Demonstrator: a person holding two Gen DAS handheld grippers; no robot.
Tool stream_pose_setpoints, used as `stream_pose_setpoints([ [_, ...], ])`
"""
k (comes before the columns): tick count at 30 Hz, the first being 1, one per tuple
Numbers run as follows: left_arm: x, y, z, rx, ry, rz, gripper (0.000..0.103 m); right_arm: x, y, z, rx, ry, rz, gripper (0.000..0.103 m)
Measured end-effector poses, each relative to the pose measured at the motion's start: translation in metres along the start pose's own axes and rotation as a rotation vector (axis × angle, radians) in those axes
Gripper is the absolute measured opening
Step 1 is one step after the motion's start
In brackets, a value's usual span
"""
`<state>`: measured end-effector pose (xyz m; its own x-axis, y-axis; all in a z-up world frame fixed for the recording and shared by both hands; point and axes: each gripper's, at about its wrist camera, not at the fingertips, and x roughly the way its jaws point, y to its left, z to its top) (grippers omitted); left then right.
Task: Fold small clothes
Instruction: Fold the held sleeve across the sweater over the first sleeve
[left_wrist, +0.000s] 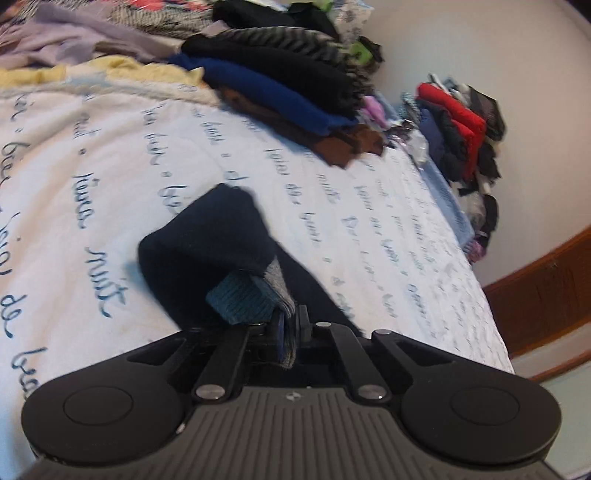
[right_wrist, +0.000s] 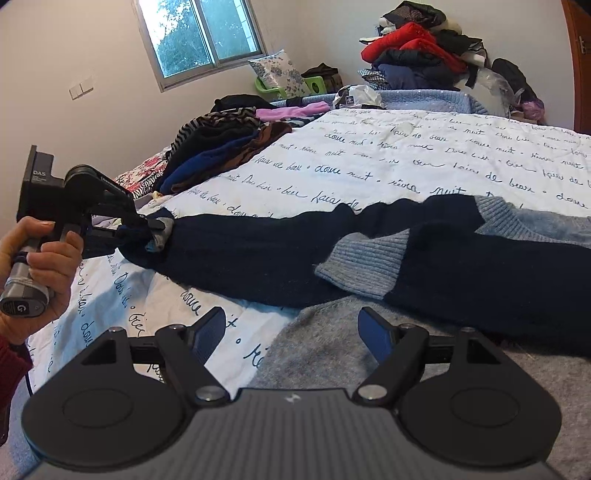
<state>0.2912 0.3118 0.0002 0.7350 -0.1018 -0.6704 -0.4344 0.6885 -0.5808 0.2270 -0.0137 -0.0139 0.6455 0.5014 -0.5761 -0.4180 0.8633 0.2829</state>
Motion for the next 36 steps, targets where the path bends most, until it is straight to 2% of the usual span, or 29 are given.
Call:
stream_pose_setpoints([
  [4, -0.015, -0.039, -0.015, 0.082, -0.022, -0.065, 0.005, -0.010, -0.013, 0.002, 0.024, -0.026, -0.016, 0.079],
  [8, -0.021, -0.078, -0.031, 0.113, -0.014, -0.155, 0.005, -0.022, -0.030, 0.004, 0.052, -0.047, -0.046, 0.079],
  [13, -0.020, -0.124, -0.054, 0.133, 0.055, -0.272, 0.005, -0.034, -0.053, 0.007, 0.073, -0.075, -0.083, 0.079],
  [18, -0.012, -0.161, -0.090, 0.179, 0.131, -0.339, 0.005, -0.035, -0.053, 0.009, -0.051, -0.135, -0.206, 0.079],
  [24, 0.005, -0.183, -0.130, 0.231, 0.218, -0.356, 0.005, -0.029, -0.053, 0.010, -0.155, -0.194, -0.178, 0.079],
  [27, 0.014, -0.188, -0.143, 0.232, 0.250, -0.361, 0.005, -0.018, -0.051, 0.013, -0.218, -0.185, -0.213, 0.071],
  [29, 0.017, -0.190, -0.148, 0.239, 0.262, -0.365, 0.005, -0.011, -0.052, 0.016, -0.235, -0.177, -0.221, 0.061],
  [30, 0.018, -0.189, -0.151, 0.243, 0.266, -0.365, 0.005, -0.008, -0.052, 0.017, -0.246, -0.174, -0.225, 0.052],
  [33, 0.023, -0.189, -0.154, 0.249, 0.273, -0.357, 0.005, -0.003, -0.052, 0.019, -0.277, -0.183, -0.246, 0.034],
  [36, 0.025, -0.187, -0.158, 0.249, 0.285, -0.356, 0.005, -0.004, -0.055, 0.020, -0.293, -0.191, -0.237, 0.029],
])
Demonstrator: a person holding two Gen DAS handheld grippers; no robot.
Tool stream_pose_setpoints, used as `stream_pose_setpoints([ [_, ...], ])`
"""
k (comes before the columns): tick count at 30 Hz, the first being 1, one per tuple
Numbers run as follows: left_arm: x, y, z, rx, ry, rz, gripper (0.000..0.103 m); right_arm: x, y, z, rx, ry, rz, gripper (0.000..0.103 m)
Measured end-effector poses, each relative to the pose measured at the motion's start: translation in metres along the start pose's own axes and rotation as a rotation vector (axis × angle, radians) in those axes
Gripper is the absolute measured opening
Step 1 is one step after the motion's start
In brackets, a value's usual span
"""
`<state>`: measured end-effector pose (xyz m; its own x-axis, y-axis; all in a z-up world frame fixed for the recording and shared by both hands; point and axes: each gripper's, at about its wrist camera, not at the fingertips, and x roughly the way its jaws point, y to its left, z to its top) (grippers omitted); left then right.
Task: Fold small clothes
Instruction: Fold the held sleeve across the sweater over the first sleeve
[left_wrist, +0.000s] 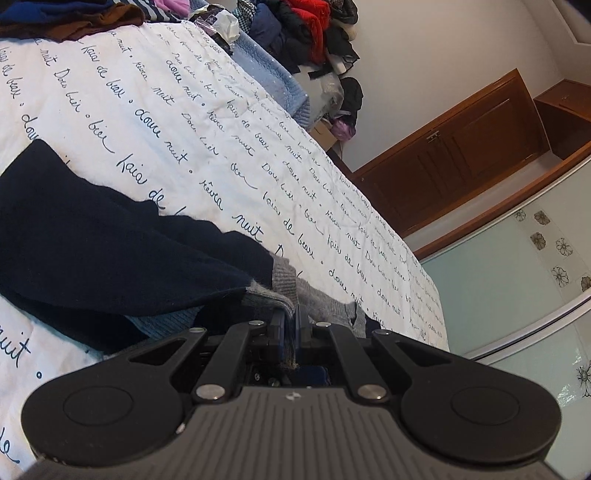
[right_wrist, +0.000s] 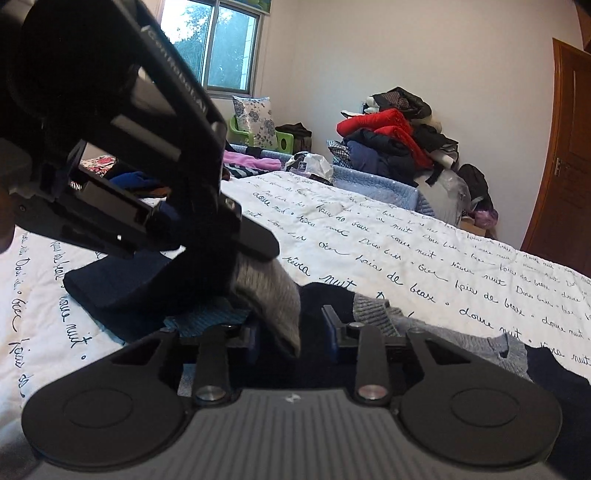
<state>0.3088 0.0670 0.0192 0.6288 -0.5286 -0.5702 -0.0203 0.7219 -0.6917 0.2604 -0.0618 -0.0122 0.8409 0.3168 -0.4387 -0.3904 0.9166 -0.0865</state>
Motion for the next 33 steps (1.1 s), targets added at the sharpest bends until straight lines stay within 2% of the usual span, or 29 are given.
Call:
stream_pose_setpoints([
  [4, 0.004, -0.001, -0.005, -0.001, 0.016, 0.003, 0.005, -0.003, -0.005, -0.002, -0.021, -0.018, 0.001, 0.006],
  [8, 0.007, -0.012, -0.010, 0.030, 0.024, 0.006, 0.005, -0.009, -0.007, -0.005, -0.085, -0.026, -0.027, 0.005],
  [14, 0.021, -0.044, -0.016, 0.075, 0.037, -0.019, 0.005, -0.023, -0.020, -0.006, -0.185, -0.068, -0.142, 0.005],
  [22, 0.066, -0.099, -0.042, 0.163, 0.107, -0.053, 0.005, -0.042, -0.080, -0.010, -0.150, -0.072, -0.258, 0.005],
  [33, 0.130, -0.145, -0.083, 0.229, 0.246, -0.081, 0.005, -0.061, -0.142, -0.038, -0.107, -0.019, -0.395, 0.005],
])
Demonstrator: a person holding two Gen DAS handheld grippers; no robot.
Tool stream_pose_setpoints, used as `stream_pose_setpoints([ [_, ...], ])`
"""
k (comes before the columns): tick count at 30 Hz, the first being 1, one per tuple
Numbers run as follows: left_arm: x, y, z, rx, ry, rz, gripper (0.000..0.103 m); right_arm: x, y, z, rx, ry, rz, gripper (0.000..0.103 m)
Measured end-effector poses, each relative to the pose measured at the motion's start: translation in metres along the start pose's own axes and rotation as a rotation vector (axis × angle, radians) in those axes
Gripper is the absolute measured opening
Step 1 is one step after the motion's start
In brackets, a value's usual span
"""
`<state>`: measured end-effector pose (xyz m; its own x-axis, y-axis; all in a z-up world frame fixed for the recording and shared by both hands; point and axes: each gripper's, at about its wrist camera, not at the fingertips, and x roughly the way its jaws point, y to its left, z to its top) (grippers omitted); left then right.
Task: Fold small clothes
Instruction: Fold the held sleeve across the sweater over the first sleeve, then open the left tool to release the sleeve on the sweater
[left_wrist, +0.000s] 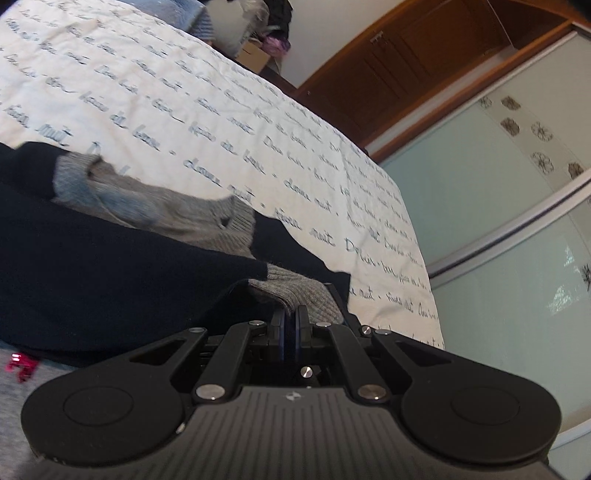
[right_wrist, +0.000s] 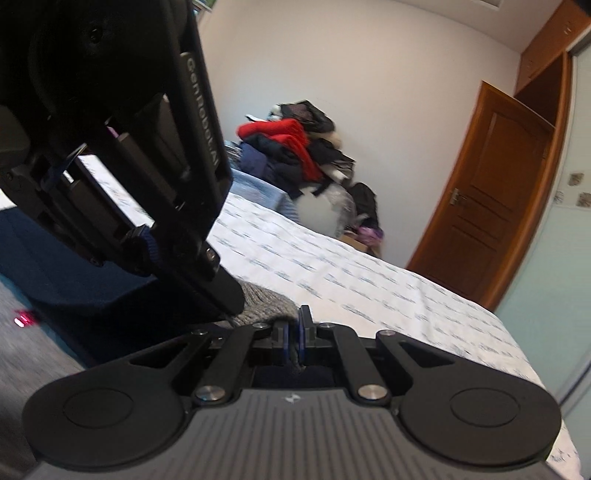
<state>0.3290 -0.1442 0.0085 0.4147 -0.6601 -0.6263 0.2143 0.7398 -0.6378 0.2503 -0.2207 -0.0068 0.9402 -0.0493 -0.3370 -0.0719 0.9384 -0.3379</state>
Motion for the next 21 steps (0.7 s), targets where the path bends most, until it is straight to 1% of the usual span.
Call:
stream_pose_setpoints([
  [5, 0.027, -0.021, -0.010, 0.042, 0.040, -0.007, 0.006, 0.001, -0.023, -0.011, 0.017, 0.021, -0.053, 0.005],
  [13, 0.056, -0.026, -0.016, 0.027, 0.095, -0.002, 0.005, 0.008, -0.035, -0.023, 0.019, 0.062, -0.089, 0.005],
  [17, 0.064, -0.026, -0.020, 0.041, 0.113, 0.000, 0.006, 0.010, -0.035, -0.031, -0.002, 0.081, -0.111, 0.005],
  [21, 0.059, -0.027, -0.023, 0.078, 0.115, 0.012, 0.007, 0.017, -0.035, -0.039, -0.044, 0.097, -0.149, 0.005],
])
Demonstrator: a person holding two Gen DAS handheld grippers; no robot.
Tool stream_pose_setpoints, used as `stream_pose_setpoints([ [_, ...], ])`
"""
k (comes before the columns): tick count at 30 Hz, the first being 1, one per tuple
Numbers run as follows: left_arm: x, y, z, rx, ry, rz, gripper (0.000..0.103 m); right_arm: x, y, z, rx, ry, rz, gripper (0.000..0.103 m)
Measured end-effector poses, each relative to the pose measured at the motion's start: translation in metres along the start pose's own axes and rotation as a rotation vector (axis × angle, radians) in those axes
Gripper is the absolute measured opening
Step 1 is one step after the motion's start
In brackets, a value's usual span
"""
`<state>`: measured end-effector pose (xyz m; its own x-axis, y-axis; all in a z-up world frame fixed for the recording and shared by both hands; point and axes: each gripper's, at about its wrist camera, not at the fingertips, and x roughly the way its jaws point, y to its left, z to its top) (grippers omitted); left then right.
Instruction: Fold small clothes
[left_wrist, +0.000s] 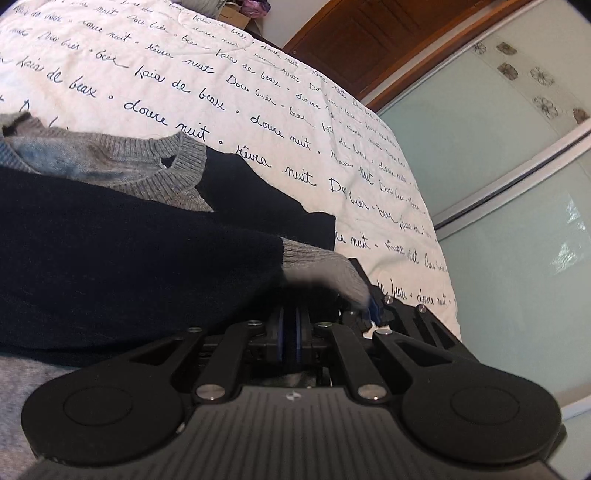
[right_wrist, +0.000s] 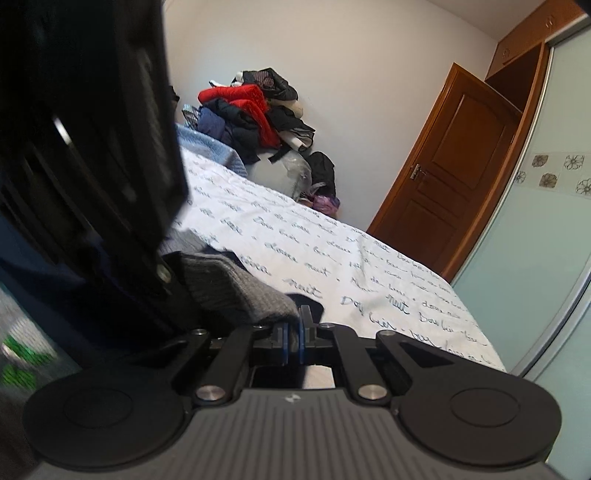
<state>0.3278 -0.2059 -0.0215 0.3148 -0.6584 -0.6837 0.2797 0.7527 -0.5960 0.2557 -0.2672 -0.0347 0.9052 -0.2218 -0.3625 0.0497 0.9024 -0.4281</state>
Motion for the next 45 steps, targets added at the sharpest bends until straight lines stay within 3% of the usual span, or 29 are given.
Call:
stream_pose_setpoints([
  [7, -0.035, 0.005, -0.003, 0.052, -0.008, -0.033, 0.015, 0.017, -0.008, -0.010, -0.040, 0.100, -0.119, 0.007],
  [11, -0.068, 0.020, -0.007, 0.136, -0.093, 0.086, 0.026, 0.008, -0.039, -0.007, 0.132, 0.136, -0.239, 0.007],
  [12, -0.075, 0.025, -0.007, 0.160, -0.123, 0.147, 0.028, 0.003, -0.045, -0.002, 0.188, 0.119, -0.200, 0.007],
  [14, -0.087, 0.036, -0.010, 0.196, -0.181, 0.268, 0.029, -0.005, -0.047, 0.007, 0.257, 0.078, 0.011, 0.007],
  [16, -0.094, 0.050, -0.010, 0.208, -0.214, 0.365, 0.031, -0.003, -0.048, 0.015, 0.371, 0.103, 0.212, 0.007],
  [17, -0.099, 0.058, -0.010, 0.195, -0.219, 0.394, 0.031, 0.000, -0.049, 0.016, 0.432, 0.121, 0.267, 0.007],
  [20, -0.112, 0.085, -0.007, 0.139, -0.218, 0.401, 0.033, 0.001, -0.061, 0.009, 0.605, 0.131, 0.301, 0.010],
  [23, -0.119, 0.101, -0.003, 0.119, -0.228, 0.427, 0.034, 0.009, -0.085, -0.013, 0.732, 0.177, 0.346, 0.022],
  [26, -0.120, 0.115, 0.000, 0.086, -0.232, 0.440, 0.034, 0.009, -0.092, -0.030, 0.786, 0.184, 0.380, 0.046],
  [27, -0.120, 0.119, 0.001, 0.070, -0.228, 0.442, 0.034, 0.011, -0.097, -0.032, 0.804, 0.179, 0.380, 0.060],
  [28, -0.120, 0.122, 0.002, 0.060, -0.225, 0.444, 0.034, 0.011, -0.099, -0.036, 0.821, 0.173, 0.384, 0.064],
  [33, -0.115, 0.130, 0.000, 0.054, -0.222, 0.471, 0.035, 0.018, -0.104, -0.037, 0.912, 0.152, 0.509, 0.064],
  [41, -0.113, 0.134, 0.002, 0.043, -0.232, 0.488, 0.043, 0.042, -0.094, -0.028, 0.901, 0.242, 0.605, 0.062],
  [45, -0.111, 0.134, 0.002, 0.038, -0.236, 0.496, 0.043, 0.049, -0.091, -0.025, 0.906, 0.226, 0.538, 0.021],
])
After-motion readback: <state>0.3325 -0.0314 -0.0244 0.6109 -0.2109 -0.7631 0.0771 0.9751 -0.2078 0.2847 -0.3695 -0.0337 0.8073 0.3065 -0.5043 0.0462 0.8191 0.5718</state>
